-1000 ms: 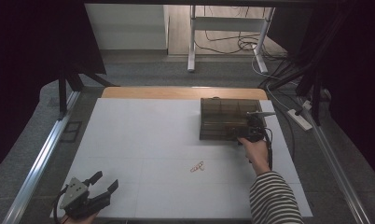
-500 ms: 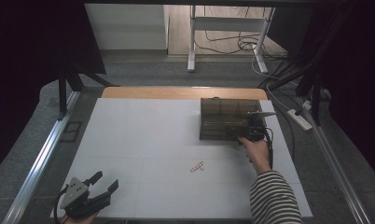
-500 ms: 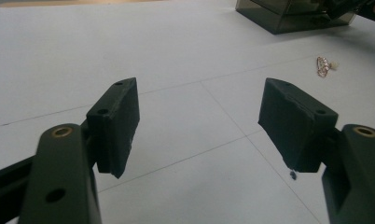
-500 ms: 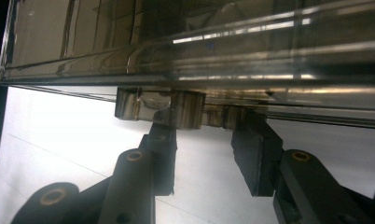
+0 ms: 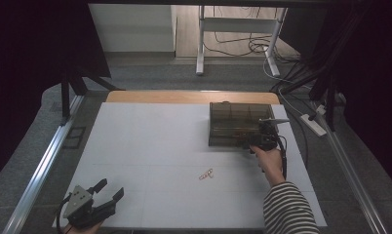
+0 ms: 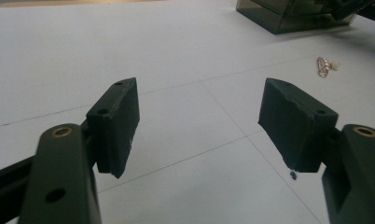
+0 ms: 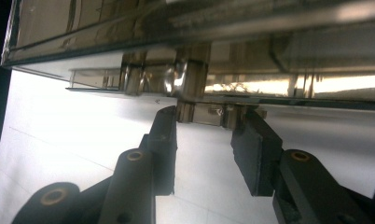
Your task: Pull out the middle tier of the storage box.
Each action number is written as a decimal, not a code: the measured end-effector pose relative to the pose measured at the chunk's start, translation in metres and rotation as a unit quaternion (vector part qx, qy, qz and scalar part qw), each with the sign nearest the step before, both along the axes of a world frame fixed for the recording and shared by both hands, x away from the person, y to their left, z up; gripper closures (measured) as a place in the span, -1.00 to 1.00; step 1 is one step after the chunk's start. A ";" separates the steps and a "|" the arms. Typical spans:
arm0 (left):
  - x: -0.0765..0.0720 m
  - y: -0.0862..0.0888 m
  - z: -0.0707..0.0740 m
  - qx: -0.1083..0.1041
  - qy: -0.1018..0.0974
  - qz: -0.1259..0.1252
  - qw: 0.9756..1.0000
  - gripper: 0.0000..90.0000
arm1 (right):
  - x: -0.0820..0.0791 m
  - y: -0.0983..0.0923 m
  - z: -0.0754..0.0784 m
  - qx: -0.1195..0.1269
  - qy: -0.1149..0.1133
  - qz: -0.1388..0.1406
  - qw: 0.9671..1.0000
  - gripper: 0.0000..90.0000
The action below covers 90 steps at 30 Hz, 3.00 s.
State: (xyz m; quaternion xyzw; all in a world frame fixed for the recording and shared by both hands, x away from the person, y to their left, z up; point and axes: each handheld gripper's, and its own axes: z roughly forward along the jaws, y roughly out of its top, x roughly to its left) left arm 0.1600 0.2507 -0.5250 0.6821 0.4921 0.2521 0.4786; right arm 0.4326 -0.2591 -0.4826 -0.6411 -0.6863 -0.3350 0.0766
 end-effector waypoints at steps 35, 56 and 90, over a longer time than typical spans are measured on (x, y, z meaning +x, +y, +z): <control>0.001 -0.003 0.000 0.011 0.001 0.005 1.000 -0.33 | -0.049 -0.027 0.002 -0.007 -0.085 0.016 0.996 0.05; 0.001 -0.003 0.000 0.009 0.005 0.007 1.000 -0.32 | -0.101 -0.055 0.003 -0.046 -0.211 0.027 0.976 -0.13; 0.004 -0.011 0.010 -0.001 -0.023 0.011 1.000 -0.31 | -0.170 -0.110 -0.027 -0.089 -0.333 -0.017 0.939 -0.46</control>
